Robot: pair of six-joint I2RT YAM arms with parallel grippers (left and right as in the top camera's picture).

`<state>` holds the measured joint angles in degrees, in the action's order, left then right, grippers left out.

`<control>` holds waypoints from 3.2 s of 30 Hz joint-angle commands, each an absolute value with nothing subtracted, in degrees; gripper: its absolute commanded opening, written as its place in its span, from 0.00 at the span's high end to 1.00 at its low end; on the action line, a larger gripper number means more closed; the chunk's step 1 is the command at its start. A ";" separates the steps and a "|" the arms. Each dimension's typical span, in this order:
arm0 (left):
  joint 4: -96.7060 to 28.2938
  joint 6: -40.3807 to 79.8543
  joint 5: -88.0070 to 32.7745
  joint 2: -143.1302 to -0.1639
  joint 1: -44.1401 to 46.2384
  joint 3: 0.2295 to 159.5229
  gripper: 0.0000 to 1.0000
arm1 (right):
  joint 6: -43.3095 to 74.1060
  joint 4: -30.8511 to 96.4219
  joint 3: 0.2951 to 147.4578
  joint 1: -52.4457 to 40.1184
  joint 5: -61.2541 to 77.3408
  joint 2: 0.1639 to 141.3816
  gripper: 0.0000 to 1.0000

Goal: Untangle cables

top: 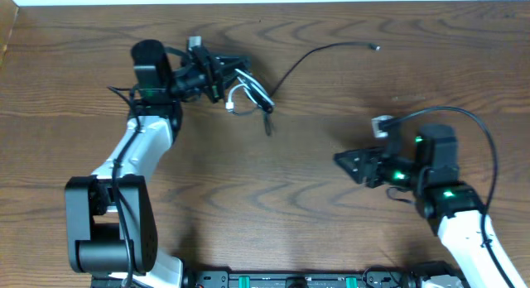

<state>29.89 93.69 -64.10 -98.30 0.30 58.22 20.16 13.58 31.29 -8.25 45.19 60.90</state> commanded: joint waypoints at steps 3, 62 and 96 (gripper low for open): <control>30.24 111.24 -57.78 -97.19 3.99 59.46 0.93 | 14.96 8.34 32.05 -20.18 33.63 62.17 0.44; 30.11 118.43 -62.52 -97.19 11.99 59.46 0.92 | 22.00 -16.43 32.05 -31.62 22.28 76.95 0.51; -2.02 86.56 -36.69 -97.19 -3.11 59.46 0.92 | 22.39 30.35 32.05 -8.03 -8.54 19.75 0.99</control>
<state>-0.86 92.33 -40.40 -98.24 0.08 58.57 21.26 28.53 31.51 -11.16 7.60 22.44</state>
